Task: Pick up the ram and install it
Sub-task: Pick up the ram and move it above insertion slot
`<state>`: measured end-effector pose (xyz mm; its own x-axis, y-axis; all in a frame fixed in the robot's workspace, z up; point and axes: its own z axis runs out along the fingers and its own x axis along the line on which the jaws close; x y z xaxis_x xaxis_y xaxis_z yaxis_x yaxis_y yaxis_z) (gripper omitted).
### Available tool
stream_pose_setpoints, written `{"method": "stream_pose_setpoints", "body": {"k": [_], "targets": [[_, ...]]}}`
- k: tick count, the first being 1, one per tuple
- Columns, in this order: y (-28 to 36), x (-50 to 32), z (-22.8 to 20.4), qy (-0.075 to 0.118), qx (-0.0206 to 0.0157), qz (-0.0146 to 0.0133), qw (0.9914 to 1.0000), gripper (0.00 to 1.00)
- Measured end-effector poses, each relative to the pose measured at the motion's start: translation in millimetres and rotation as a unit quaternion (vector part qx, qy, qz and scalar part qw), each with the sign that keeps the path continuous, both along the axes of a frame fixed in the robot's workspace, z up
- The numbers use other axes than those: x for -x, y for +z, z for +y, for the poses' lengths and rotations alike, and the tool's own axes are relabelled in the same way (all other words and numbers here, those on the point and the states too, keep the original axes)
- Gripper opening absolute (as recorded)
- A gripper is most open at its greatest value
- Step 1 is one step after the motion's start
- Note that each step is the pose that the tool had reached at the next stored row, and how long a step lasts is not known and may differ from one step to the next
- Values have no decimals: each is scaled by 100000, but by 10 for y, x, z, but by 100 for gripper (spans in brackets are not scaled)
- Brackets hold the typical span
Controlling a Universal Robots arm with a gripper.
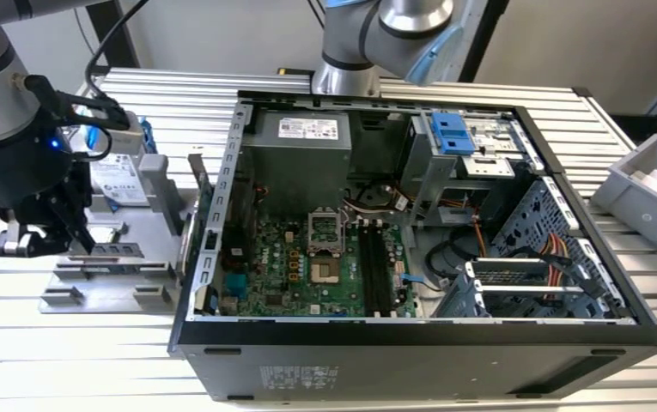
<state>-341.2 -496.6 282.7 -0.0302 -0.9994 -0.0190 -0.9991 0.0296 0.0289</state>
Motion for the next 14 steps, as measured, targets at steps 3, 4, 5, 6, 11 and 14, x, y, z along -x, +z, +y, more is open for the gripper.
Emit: {"method": "stream_pose_setpoints", "body": {"k": [3, 4, 5, 6, 11, 14], "targets": [[2, 0, 0, 1, -2, -4, 100000, 0], [4, 0, 0, 1, 7, 6, 100000, 0], [4, 0, 0, 1, 5, 3, 100000, 0], [4, 0, 0, 1, 3, 4, 100000, 0], [15, 0, -1, 1, 28, 28, 100000, 0], [38, 0, 0, 0, 14, 12, 100000, 0]]}}
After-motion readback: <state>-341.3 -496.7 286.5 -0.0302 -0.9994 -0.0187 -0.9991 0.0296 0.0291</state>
